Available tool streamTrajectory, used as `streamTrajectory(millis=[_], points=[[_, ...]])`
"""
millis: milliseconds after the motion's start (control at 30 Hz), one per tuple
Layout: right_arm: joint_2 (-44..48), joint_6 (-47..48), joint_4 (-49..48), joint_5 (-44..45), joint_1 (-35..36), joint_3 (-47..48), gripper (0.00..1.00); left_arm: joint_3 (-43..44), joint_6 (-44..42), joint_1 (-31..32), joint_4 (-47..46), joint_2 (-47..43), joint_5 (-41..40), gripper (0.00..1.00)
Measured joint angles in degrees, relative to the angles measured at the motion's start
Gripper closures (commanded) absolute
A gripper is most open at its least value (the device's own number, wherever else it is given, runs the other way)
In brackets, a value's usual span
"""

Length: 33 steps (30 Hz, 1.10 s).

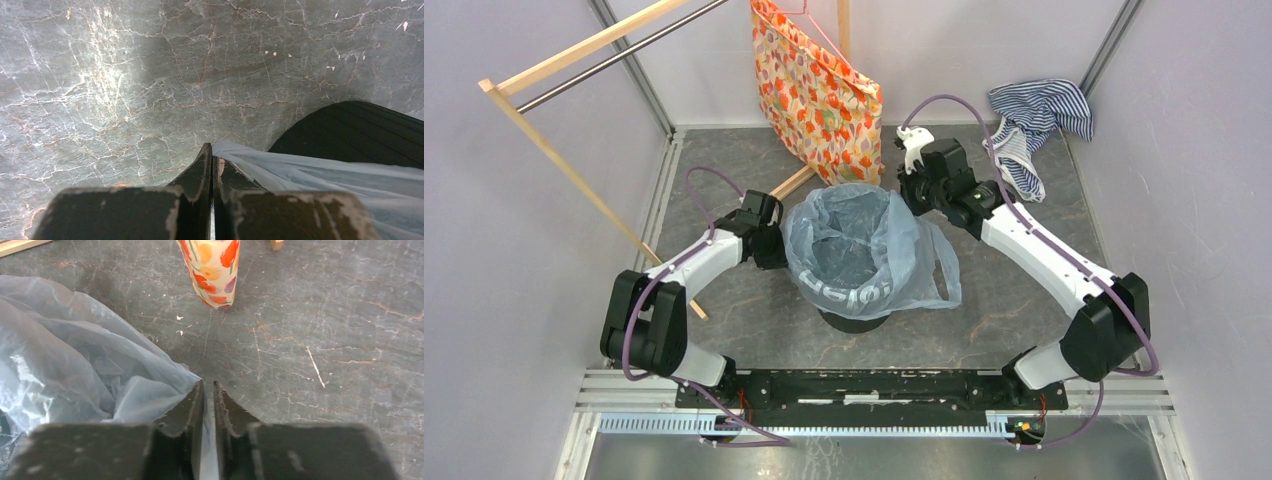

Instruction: Put the trash bags into the trash bin

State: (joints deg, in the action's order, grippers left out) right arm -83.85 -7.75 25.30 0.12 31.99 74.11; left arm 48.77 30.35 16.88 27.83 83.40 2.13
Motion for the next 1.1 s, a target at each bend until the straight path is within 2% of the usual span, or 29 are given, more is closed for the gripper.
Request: streamTrajectory(millis=[33, 67, 133, 333, 667, 833, 900, 1033, 1100], points=[[0.7, -0.1, 0.1, 0.4, -0.2, 0.0, 0.48, -0.2, 0.1, 0.0, -0.2, -0.2, 0.0, 0.98], [1.5, -0.6, 0.1, 0.8, -0.5, 0.0, 0.41, -0.4, 0.2, 0.0, -0.2, -0.3, 0.0, 0.98], [4.5, -1.0, 0.1, 1.8, -1.4, -0.8, 0.35, -0.6, 0.3, 0.0, -0.4, -0.7, 0.0, 0.98], [17.3, -2.5, 1.3, 3.9, -4.9, -6.2, 0.29, -0.7, 0.4, 0.0, -0.9, -1.1, 0.0, 0.98], [33.7, -6.5, 5.5, 1.4, -5.4, -21.2, 0.29, -0.7, 0.4, 0.0, -1.2, -1.1, 0.0, 0.98], [37.5, -8.9, 5.6, -1.7, -5.4, -26.5, 0.4, -0.7, 0.4, 0.0, -1.4, -1.1, 0.2, 0.98], [37.6, -9.6, 5.2, -2.8, -5.4, -28.4, 0.5, -0.7, 0.4, 0.0, -1.4, -1.1, 0.5, 0.98], [37.2, -10.8, 4.3, -3.8, -5.4, -32.2, 0.78, -0.7, 0.4, 0.0, -1.4, -1.1, 1.0, 0.98], [36.9, -10.9, 3.8, -3.7, -5.4, -33.0, 0.85, -0.7, 0.4, 0.0, -1.4, -1.1, 1.0, 0.98]])
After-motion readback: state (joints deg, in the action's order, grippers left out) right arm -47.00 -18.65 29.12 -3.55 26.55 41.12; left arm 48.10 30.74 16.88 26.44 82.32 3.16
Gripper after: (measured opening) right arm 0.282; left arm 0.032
